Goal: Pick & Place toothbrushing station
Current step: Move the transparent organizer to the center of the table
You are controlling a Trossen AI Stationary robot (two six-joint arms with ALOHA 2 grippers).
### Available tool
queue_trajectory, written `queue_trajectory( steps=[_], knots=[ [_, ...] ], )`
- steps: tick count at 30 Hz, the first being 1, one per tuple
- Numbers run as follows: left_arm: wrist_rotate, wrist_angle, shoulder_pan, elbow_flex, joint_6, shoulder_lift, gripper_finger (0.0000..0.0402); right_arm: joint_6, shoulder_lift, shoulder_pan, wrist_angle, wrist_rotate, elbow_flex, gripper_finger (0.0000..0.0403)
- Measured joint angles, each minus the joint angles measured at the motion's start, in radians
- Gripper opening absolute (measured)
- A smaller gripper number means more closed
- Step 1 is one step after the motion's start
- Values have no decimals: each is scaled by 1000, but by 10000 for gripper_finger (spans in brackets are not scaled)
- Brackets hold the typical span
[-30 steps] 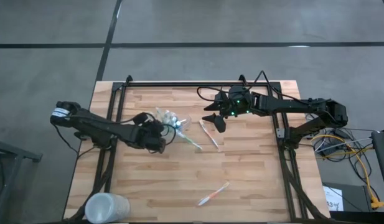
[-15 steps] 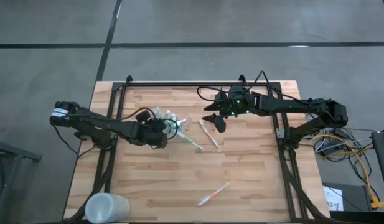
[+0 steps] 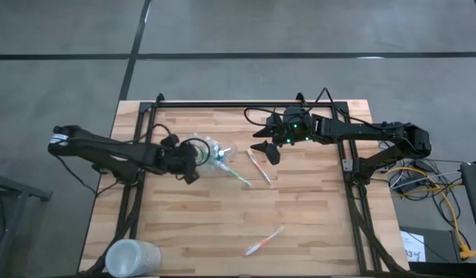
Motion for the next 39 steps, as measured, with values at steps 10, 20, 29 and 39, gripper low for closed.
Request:
queue_trajectory(
  steps=[10, 20, 29, 39],
  knots=[
    [98, -8, -1, -64, -44, -7, 136, -29, 0, 0, 0, 0, 0, 244],
    [118, 206, -1, -218, -108, 46, 136, -29, 0, 0, 0, 0, 0, 244],
    [3, 291, 0, -233, -49, 45, 136, -29, 0, 0, 0, 0, 0, 244],
    [-132, 446, 5, -233, 47, 45, 136, -28, 0, 0, 0, 0, 0, 244]
  ],
)
